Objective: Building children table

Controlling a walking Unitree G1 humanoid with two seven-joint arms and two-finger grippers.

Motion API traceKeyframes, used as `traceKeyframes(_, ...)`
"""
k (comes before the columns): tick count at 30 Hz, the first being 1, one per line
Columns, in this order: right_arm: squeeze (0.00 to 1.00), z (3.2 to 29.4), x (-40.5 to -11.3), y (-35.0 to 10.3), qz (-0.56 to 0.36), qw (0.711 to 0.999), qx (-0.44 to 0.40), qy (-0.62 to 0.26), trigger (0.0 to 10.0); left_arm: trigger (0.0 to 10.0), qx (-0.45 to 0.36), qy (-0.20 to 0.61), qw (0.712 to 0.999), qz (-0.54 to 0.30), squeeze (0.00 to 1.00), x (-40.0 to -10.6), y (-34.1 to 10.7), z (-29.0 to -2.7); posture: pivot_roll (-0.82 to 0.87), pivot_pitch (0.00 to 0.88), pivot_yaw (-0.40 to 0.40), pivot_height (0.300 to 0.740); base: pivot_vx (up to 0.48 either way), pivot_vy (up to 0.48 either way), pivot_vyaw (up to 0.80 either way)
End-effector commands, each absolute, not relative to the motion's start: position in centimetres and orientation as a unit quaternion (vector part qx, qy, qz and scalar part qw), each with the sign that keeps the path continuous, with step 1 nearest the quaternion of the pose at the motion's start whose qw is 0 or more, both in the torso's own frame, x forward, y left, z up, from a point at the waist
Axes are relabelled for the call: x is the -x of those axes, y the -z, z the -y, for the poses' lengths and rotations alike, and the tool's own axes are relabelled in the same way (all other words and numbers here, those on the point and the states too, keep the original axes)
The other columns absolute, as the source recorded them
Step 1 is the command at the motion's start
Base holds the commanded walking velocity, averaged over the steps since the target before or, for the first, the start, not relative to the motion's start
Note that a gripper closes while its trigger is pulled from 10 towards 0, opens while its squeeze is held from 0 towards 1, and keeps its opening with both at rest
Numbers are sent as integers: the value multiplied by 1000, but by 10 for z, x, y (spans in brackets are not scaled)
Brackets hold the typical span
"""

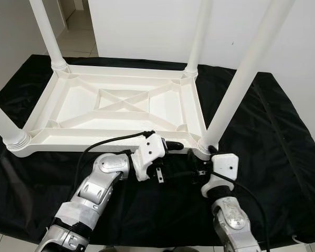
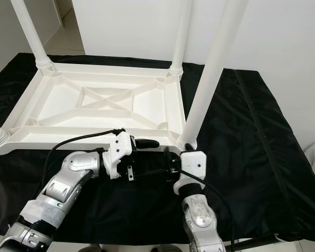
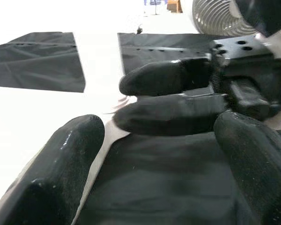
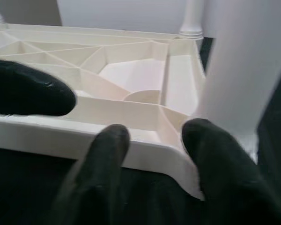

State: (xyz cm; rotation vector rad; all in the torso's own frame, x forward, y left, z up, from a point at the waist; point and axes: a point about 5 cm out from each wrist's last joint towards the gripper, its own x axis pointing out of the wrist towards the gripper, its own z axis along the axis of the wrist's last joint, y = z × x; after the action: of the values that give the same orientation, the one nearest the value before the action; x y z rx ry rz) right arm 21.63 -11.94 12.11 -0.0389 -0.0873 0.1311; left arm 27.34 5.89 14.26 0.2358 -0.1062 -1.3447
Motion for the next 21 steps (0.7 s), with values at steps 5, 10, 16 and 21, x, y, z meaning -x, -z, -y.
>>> traceKeyframes(5, 0, 120, -219, -124, 43, 996, 20, -78, 4275, 10000, -120, 585, 799, 62, 0, -282, -147, -62, -44, 20, -42, 740, 0, 0, 0)
traceKeyframes(10, 0, 125, -228, -128, 51, 996, 24, -66, 10000, 10000, -123, 566, 813, 61, 0, -286, -145, -63, -39, 20, -46, 740, 0, 0, 0)
traceKeyframes(16, 0, 152, -250, -140, 75, 997, 29, 1, 10000, 10000, -182, 501, 846, -4, 0, -300, -120, -66, -30, 19, -48, 740, 0, 0, 0)
traceKeyframes(21, 0, 164, -253, -141, 74, 996, 40, 35, 10000, 10000, -204, 484, 851, -26, 0, -305, -113, -69, -31, 20, -44, 740, 0, 0, 0)
